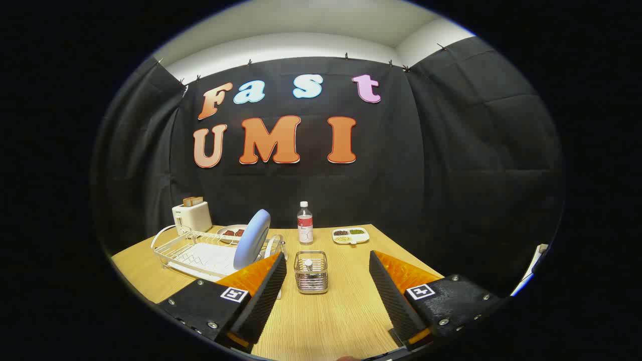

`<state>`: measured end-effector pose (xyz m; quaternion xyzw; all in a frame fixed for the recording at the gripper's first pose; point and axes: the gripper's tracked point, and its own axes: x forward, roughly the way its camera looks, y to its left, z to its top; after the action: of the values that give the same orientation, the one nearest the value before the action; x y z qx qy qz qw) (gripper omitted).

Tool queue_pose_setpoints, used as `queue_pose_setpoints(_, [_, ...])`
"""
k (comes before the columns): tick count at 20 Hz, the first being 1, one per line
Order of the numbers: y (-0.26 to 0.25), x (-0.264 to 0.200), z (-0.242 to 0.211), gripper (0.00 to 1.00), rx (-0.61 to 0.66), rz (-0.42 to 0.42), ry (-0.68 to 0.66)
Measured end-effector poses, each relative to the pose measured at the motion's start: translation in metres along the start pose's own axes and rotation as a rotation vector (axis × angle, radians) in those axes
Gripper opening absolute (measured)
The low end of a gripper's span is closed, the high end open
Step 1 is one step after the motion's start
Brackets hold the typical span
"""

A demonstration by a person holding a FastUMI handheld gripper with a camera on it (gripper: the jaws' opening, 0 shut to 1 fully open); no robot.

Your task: Take the plate from the dish rack, then take the spoon from the basket and place it into the plate.

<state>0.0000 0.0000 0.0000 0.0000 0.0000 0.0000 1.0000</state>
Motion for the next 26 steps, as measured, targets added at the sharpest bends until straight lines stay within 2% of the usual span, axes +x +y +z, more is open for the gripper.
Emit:
queue_pose_setpoints(17, [0.0,0.009,0.0,0.99,0.023,-0.009,0.018])
queue_pose_setpoints(21, [0.03,0.025,0.021,0.99,0.04,0.037,0.026])
queue_pose_setpoints(26, [0.093,0.06,0.05,0.98,0.031,0.144,0.049])
